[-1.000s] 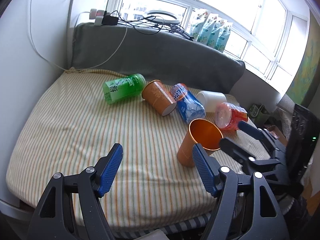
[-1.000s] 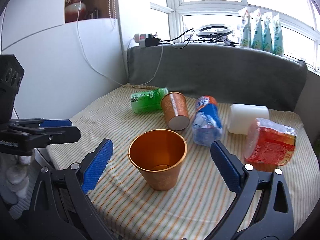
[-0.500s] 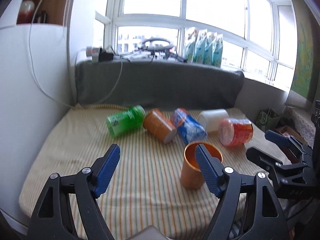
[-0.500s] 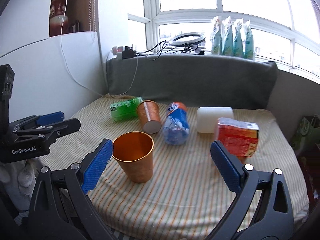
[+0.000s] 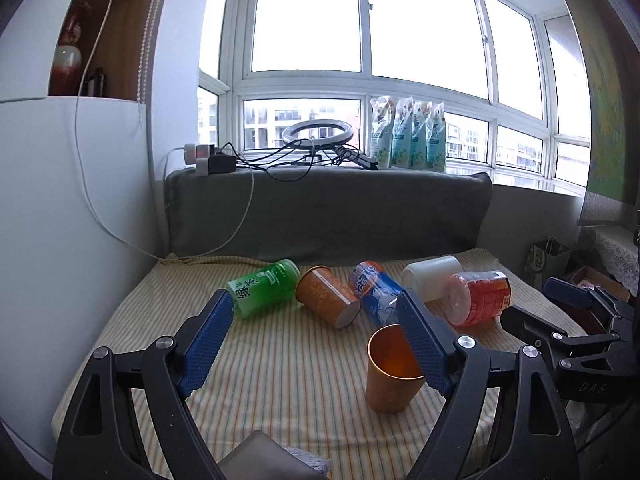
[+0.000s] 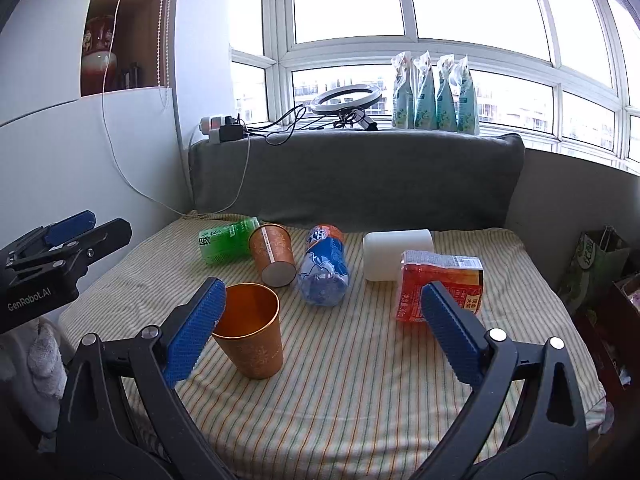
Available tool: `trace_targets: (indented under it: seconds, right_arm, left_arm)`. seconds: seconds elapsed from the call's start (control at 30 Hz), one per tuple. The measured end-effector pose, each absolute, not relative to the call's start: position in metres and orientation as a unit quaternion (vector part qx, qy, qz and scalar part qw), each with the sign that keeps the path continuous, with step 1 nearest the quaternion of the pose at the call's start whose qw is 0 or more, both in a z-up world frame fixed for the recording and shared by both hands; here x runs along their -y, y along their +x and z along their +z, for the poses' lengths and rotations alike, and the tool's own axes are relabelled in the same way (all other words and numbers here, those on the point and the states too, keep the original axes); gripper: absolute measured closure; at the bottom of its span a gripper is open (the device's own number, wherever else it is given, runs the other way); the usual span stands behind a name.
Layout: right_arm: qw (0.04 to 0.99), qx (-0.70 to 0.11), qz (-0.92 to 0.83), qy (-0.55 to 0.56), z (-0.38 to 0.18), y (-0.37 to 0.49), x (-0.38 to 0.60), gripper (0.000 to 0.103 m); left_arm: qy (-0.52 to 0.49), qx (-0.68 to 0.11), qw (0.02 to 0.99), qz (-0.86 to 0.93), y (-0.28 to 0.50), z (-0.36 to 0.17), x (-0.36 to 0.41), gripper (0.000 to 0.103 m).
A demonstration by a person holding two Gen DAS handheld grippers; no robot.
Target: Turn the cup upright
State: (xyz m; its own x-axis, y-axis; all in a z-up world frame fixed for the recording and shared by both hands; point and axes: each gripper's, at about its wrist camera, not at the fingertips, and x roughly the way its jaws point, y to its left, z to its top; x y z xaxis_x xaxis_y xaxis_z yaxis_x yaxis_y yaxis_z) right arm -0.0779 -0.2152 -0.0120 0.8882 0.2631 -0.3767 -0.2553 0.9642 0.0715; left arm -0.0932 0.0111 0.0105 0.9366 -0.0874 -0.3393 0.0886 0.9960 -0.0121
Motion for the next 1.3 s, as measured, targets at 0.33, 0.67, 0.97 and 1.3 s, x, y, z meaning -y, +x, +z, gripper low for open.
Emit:
trace_targets:
  seconds: [0.33,0.67,0.97,1.3]
  right_arm:
    - [0.97,-0.205,0.132,0.005,-0.016,-0.077,0.215,0.003]
    - [0.968,-0.217,0.123,0.0,-0.023,-0.073,0.213,0.003]
    - [0.968,-0.221,0.122,-0.001,-0.026,-0.07,0.211,0.003]
    - [0.966,-0.231,0.113,-0.001,-0.033,-0.065,0.212,0.003]
  left_arm:
    - [-0.001,-0.17,0.985,-0.04,-0.095,0.01,-0.013,0.019]
    - [0.002,-0.168,0.985,-0.04,-0.094,0.01,-0.013,0.019]
    - [0.001,-0.17,0.985,-0.039,-0.092,0.01,-0.014,0.019]
    - [0.003,-0.169,0.985,-0.038,-0.09,0.008,-0.014,0.019]
